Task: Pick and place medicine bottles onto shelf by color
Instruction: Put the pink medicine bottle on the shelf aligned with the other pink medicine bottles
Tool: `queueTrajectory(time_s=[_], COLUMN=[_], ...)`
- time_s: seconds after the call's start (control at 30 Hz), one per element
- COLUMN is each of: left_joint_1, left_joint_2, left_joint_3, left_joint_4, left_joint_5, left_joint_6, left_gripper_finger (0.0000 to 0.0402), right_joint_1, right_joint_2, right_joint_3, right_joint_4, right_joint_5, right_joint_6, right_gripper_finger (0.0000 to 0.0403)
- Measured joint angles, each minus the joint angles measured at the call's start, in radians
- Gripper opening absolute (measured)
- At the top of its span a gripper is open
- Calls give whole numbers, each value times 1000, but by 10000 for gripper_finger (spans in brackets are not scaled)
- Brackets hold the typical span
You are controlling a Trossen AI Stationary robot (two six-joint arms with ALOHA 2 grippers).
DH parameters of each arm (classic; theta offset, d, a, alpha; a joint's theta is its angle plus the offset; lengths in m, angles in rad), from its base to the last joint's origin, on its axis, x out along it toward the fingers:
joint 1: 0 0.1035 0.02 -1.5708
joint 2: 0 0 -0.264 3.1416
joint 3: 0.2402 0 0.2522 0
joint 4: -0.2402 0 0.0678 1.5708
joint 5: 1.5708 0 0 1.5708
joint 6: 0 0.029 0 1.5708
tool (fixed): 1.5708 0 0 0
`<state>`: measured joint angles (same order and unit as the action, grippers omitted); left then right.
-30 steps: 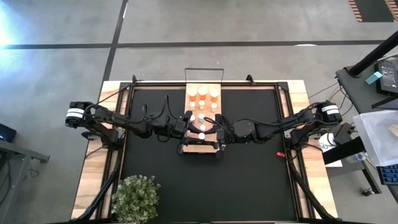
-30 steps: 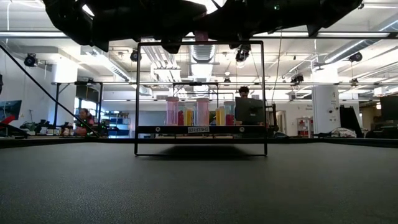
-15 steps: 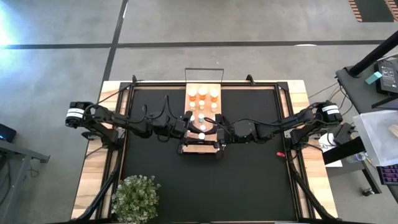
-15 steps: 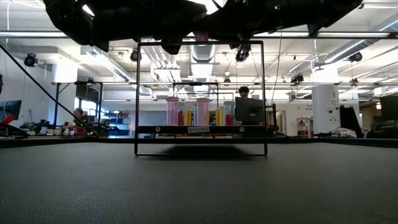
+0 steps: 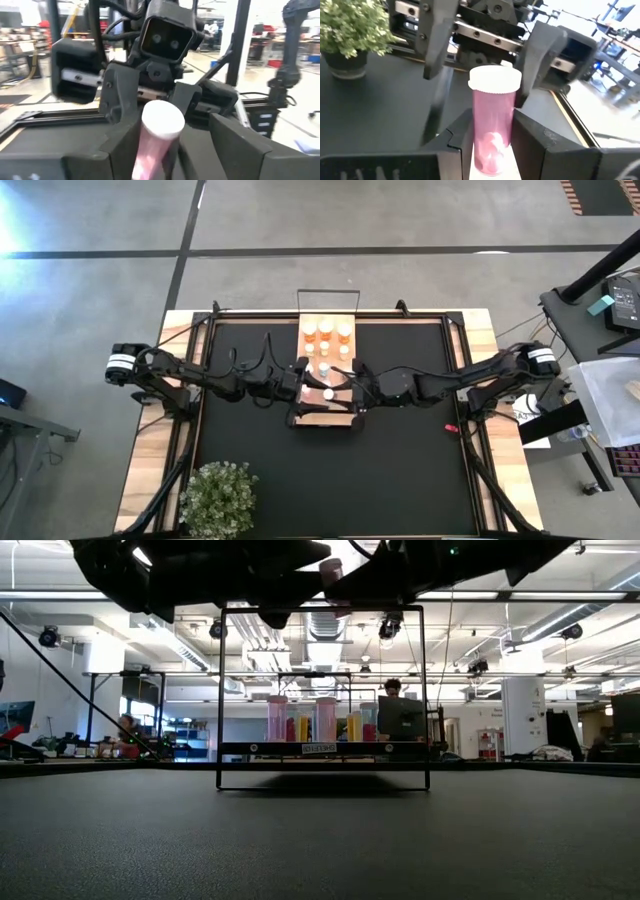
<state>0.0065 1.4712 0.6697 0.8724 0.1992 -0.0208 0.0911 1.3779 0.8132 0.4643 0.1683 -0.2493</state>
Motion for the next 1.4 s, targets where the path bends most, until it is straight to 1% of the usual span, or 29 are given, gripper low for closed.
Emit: queueTrajectory(time_s=[0.23,0.37,0.43,0.57,0.63,0.73,0.83,0.93,1.1,1.23,1.3,1.4], left_joint_1=[0,2,2,2,2,3,3,3,3,3,3,3], left_joint_2=[-2,-13,-18,-39,-52,-62,-66,-66,-66,-66,-66,-66], left_joint_3=[0,-1,-1,-1,-3,-3,-1,-3,-5,-5,-5,-8], left_joint_4=[-2,-1,-1,0,0,0,2,-1,0,0,0,-1], left_joint_5=[-105,-124,-126,-127,-127,-127,-128,-128,-128,-128,-128,-128], left_joint_6=[0,0,0,0,0,0,0,-1,-1,-2,-2,-3], left_gripper_finger=[237,238,238,238,238,238,238,238,238,238,238,238], right_joint_1=[-27,-49,-63,-89,-100,-117,-127,-130,-129,-129,-129,-129], right_joint_2=[-109,-182,-222,-302,-329,-354,-358,-333,-249,-158,-109,-32], right_joint_3=[-12,-46,-74,-172,-234,-339,-432,-509,-606,-640,-642,-636], right_joint_4=[-157,-225,-227,-177,-128,0,160,316,501,636,680,742], right_joint_5=[12,10,8,7,6,1,-1,-11,-20,-23,-45,-113], right_joint_6=[15,21,30,54,69,83,99,127,163,175,173,152], right_gripper_finger=[102,102,101,101,102,101,101,102,100,102,101,100])
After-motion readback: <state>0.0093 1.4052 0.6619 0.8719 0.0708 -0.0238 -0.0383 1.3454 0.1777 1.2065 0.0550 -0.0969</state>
